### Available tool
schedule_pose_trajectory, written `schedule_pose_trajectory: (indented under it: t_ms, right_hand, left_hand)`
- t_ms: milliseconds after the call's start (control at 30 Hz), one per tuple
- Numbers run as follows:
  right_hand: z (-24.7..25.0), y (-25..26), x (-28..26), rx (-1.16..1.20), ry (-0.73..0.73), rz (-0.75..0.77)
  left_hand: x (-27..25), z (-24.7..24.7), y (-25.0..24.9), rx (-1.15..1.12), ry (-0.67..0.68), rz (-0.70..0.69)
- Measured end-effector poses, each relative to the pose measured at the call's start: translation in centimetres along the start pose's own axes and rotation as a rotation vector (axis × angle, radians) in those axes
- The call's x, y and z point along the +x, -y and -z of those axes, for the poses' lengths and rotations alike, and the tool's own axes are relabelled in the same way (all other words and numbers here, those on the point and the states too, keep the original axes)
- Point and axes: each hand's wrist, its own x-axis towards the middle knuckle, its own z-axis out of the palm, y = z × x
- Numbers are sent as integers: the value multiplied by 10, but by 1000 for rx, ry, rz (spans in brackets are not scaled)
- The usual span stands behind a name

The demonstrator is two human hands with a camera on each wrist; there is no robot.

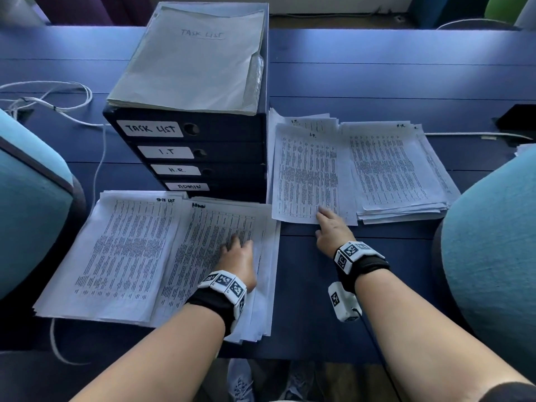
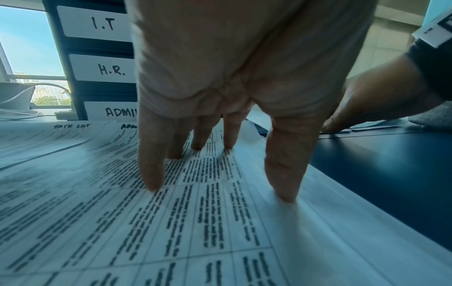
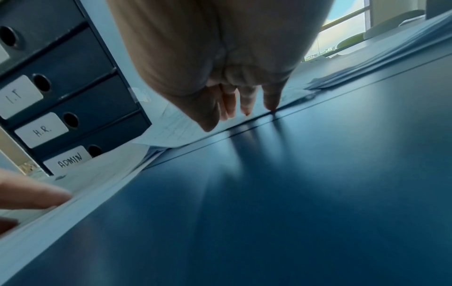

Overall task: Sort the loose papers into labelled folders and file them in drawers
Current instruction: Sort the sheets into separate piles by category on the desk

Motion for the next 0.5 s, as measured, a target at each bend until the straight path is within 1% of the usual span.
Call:
schedule_pose_trajectory:
  t_ms: [67, 167, 233, 367, 500]
  right_hand:
    - [-4, 1, -6, 68, -39, 14]
    - [-11, 5, -17, 164, -161, 47]
    - [-16, 10, -23, 199, -207, 77]
    - [-26, 25, -37, 272, -192, 65]
    - [-39, 43, -49, 354, -180, 19]
  left_hand:
    - [-1, 1, 4, -3, -9, -12]
    - [-2, 5, 10, -30, -27, -18]
    - [-3, 7, 15, -74, -53, -23]
    - [-7, 9, 31, -116, -86, 1]
    - [-15, 17, 50, -75, -132, 122]
